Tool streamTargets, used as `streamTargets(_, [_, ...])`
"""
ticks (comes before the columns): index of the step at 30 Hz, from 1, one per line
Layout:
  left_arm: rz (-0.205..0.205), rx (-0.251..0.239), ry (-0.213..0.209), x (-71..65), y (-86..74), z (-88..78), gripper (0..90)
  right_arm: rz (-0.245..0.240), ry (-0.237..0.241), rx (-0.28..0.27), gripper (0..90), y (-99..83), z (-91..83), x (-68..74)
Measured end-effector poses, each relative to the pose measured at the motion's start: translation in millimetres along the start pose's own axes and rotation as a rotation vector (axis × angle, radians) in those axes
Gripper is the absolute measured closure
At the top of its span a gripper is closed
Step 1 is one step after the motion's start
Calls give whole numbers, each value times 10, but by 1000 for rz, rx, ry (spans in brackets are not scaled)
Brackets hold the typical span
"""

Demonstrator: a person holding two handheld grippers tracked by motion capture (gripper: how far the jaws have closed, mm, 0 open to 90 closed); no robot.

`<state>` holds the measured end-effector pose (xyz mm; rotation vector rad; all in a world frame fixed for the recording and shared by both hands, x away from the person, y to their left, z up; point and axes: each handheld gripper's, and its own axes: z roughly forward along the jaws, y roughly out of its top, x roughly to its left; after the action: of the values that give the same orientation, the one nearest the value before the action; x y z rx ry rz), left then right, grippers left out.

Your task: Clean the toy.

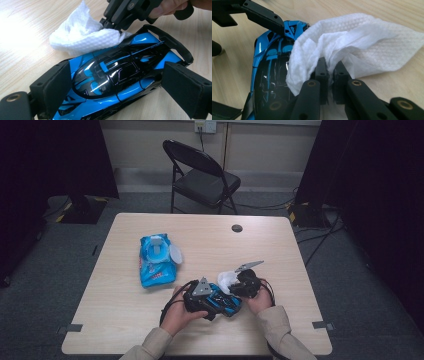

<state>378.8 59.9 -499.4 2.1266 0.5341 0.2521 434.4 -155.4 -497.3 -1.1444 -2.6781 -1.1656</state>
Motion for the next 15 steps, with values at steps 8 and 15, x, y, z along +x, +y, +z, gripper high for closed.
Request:
streamTargets(8, [-1,-1,1,3,-3,-1,91,-2,8,18,852,86,58,1])
streamTargets(15, [-2,-4,0,3,-4,1,90,2,12,24,852,149,106,1])
